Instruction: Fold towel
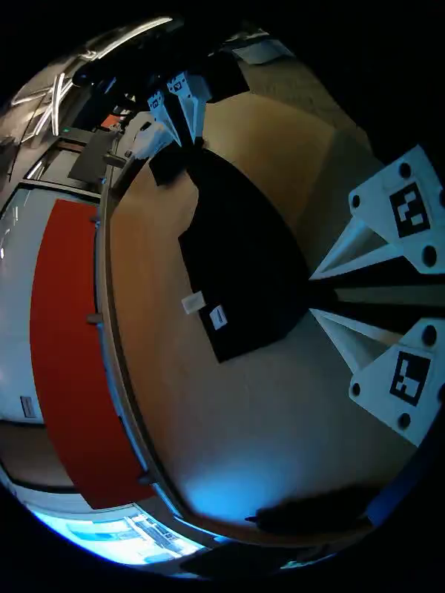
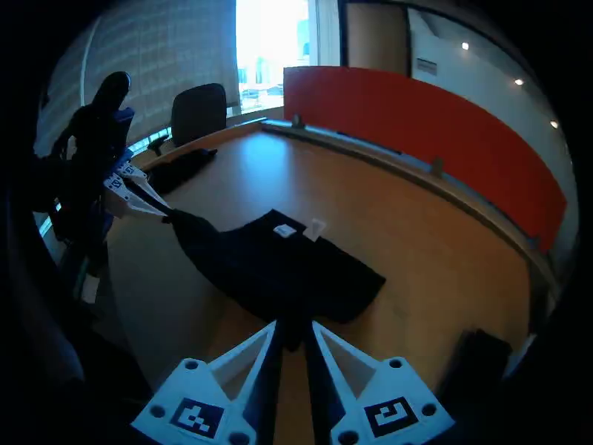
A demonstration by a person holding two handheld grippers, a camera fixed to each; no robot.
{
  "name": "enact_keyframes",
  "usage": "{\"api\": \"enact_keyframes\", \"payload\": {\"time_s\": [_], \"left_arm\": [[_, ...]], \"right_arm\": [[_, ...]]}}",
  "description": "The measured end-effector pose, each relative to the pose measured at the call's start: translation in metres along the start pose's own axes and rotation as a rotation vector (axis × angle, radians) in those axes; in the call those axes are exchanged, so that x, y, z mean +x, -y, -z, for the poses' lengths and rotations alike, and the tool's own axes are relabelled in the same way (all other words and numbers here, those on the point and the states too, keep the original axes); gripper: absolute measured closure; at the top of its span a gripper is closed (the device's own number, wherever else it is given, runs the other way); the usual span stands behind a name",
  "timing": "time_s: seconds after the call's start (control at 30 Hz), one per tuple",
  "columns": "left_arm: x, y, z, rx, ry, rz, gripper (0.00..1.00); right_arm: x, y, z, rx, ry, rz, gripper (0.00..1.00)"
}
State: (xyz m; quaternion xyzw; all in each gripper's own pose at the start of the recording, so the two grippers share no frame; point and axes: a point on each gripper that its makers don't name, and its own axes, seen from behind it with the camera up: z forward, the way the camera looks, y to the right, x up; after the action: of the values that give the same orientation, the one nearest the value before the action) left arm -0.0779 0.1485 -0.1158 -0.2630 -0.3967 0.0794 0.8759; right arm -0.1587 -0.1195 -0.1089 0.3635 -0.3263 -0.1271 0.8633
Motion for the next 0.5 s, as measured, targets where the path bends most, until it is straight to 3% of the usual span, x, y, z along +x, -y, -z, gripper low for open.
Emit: {"api": "enact_keyframes", "payload": {"time_s": [0.5], "left_arm": [[0.001,-0.004,0.015,-0.013,0.002,0.011,0.89]], "right_arm": [[0.004,0.007,0.011,0.015,0.009,0.017,0.81]]}}
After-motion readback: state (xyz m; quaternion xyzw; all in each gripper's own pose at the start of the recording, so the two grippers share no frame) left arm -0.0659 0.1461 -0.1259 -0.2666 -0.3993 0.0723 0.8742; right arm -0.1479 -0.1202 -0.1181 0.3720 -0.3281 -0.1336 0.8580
